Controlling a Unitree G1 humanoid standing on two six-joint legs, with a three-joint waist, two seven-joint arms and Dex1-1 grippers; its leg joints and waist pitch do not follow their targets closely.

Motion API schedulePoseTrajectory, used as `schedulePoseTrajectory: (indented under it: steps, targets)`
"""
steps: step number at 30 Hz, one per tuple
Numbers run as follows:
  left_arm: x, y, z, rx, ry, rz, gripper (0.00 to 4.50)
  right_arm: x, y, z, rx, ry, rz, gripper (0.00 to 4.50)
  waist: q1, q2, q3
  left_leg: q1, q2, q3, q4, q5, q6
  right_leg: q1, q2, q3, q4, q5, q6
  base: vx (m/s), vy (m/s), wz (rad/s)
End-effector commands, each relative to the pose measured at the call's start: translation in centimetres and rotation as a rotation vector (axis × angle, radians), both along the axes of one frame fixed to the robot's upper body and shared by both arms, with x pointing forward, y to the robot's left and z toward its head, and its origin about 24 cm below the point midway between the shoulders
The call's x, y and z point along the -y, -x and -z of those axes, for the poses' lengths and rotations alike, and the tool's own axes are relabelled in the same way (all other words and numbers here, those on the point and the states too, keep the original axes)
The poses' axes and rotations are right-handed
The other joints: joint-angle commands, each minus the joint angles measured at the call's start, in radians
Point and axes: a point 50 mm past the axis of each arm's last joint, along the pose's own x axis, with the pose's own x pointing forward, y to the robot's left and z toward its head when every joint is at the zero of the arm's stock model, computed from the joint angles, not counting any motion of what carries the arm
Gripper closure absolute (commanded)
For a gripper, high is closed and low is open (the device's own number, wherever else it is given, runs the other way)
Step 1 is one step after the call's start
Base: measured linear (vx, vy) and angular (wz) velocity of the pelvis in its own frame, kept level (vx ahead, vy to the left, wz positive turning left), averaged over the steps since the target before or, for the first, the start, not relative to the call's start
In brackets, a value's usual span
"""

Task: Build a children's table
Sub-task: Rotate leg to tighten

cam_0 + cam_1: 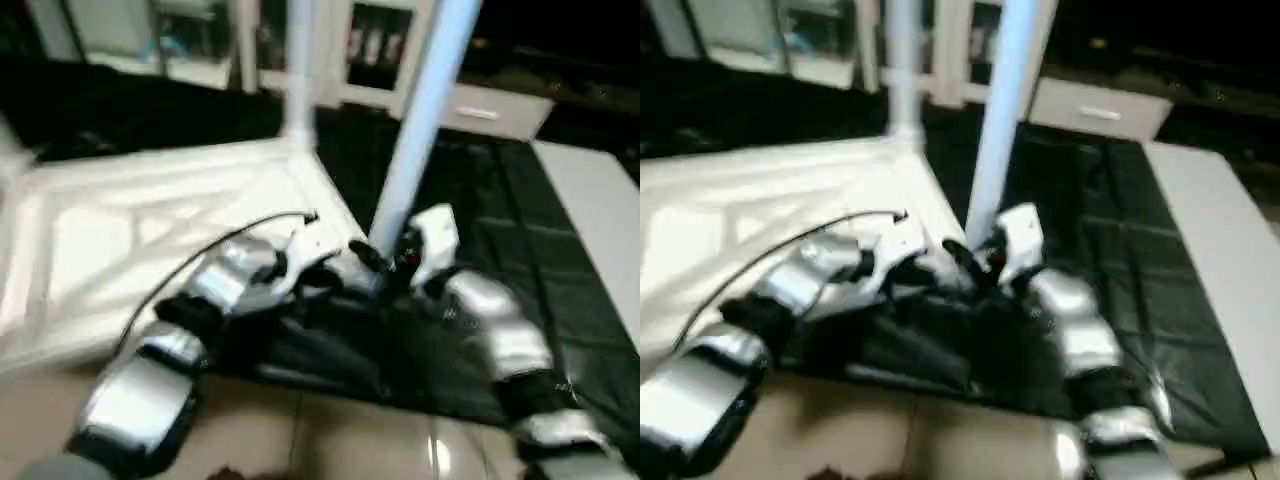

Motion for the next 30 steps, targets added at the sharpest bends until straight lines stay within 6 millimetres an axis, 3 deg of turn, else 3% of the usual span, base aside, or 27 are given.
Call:
schedulePoseTrajectory:
  steps: [1,2,4,5,6,8,9,11,20,21,24,25,29,30]
  targets:
    - [0.3,1.8,1.2,-0.084,-0.105,0.197,4.5,1.2,1.6,0.1,-0.041,0.042,-0.135,0.55,-0.005,0.017,-0.072,0.024,0.046,-0.016,-0.069,-0.213,0.056,0.047,-0.058,0.044,-0.048,-0.087,-0.246,0.0,0.0,0.0]
    - [-0.2,2.3,1.0,-0.097,-0.151,0.284,4.5,2.3,2.9,0.1,-0.08,0.091,-0.228,0.55,-0.002,0.014,-0.071,0.027,0.047,-0.015,-0.07,-0.219,0.054,0.047,-0.057,0.044,-0.05,-0.088,-0.247,0.0,0.0,0.0]
    - [-0.5,2.6,1.0,-0.098,-0.175,0.325,4.5,2.7,3.6,0.1,-0.108,0.112,-0.27,0.55,0.006,0.013,-0.067,0.023,0.047,-0.016,-0.072,-0.232,0.051,0.052,-0.059,0.045,-0.047,-0.071,-0.243,0.0,0.0,0.0]
    - [-0.8,2.8,0.8,-0.078,-0.205,0.364,4.5,3.2,4.4,0.3,-0.154,0.141,-0.323,0.55,0.004,0.019,-0.068,0.022,0.046,-0.019,-0.076,-0.266,0.039,0.053,-0.061,0.044,-0.053,-0.12,-0.236,0.0,0.0,0.0]
    - [-0.8,2.7,0.7,-0.066,-0.207,0.366,4.5,3.3,4.7,0.4,-0.17,0.15,-0.341,0.55,0.004,0.013,-0.064,0.023,0.046,-0.017,-0.075,-0.295,0.028,0.05,-0.064,0.046,-0.061,-0.176,-0.224,0.0,0.0,0.0]
    - [-0.6,2.3,0.5,-0.034,-0.196,0.342,4.5,3.1,4.8,0.7,-0.177,0.171,-0.349,0.55,0.004,0.014,-0.061,0.023,0.045,-0.018,-0.077,-0.326,0.013,0.047,-0.07,0.047,-0.069,-0.257,-0.21,0.0,0.0,0.0]
    - [-0.5,2.1,0.5,-0.019,-0.192,0.329,4.5,2.9,4.7,0.8,-0.17,0.175,-0.344,0.55,0.002,0.012,-0.06,0.028,0.043,-0.02,-0.076,-0.355,-0.006,0.04,-0.072,0.047,-0.081,-0.355,-0.179,0.0,0.0,0.0]
    - [-0.4,1.9,0.4,-0.005,-0.194,0.317,4.5,2.5,4.5,0.9,-0.161,0.18,-0.331,0.55,0.003,0.011,-0.06,0.031,0.044,-0.023,-0.077,-0.37,-0.014,0.036,-0.073,0.046,-0.086,-0.404,-0.164,0.0,0.0,0.0]
    - [-0.8,2.0,0.6,0.008,-0.217,0.316,4.5,1.3,3.6,1.0,-0.164,0.179,-0.316,0.55,0.001,0.013,-0.064,0.031,0.047,-0.025,-0.08,-0.356,-0.025,0.035,-0.069,0.047,-0.074,-0.331,-0.178,0.0,0.0,0.0]
    - [-0.9,1.9,0.6,0.008,-0.218,0.315,4.5,1.3,3.5,1.0,-0.167,0.182,-0.317,0.81,0.002,0.008,-0.065,0.028,0.046,-0.024,-0.079,-0.335,-0.02,0.038,-0.068,0.046,-0.071,-0.299,-0.187,0.0,0.0,0.0]
    - [-0.9,1.9,0.6,0.01,-0.22,0.312,4.5,1.3,3.5,1.2,-0.176,0.2,-0.321,0.93,0.003,0.006,-0.067,0.026,0.045,-0.022,-0.077,-0.309,-0.014,0.041,-0.068,0.046,-0.066,-0.271,-0.191,0.0,0.0,0.0]
    - [-1.0,1.9,0.6,0.011,-0.221,0.309,4.5,1.3,3.5,1.3,-0.182,0.211,-0.327,1.23,0.003,0.008,-0.066,0.025,0.044,-0.023,-0.077,-0.305,-0.014,0.041,-0.068,0.046,-0.065,-0.269,-0.192,0.0,0.0,0.0]
    - [-1.1,2.0,0.7,0.01,-0.222,0.303,4.5,1.5,3.5,1.5,-0.196,0.238,-0.338,1.4,0.004,0.004,-0.066,0.024,0.044,-0.022,-0.076,-0.304,-0.01,0.042,-0.07,0.046,-0.068,-0.303,-0.178,0.0,0.0,0.0]
    - [-1.1,2.0,0.7,0.009,-0.222,0.302,4.5,1.5,3.5,1.5,-0.197,0.239,-0.34,1.65,0.004,0.004,-0.065,0.025,0.045,-0.022,-0.076,-0.308,-0.009,0.04,-0.07,0.047,-0.07,-0.314,-0.175,0.0,0.0,0.0]
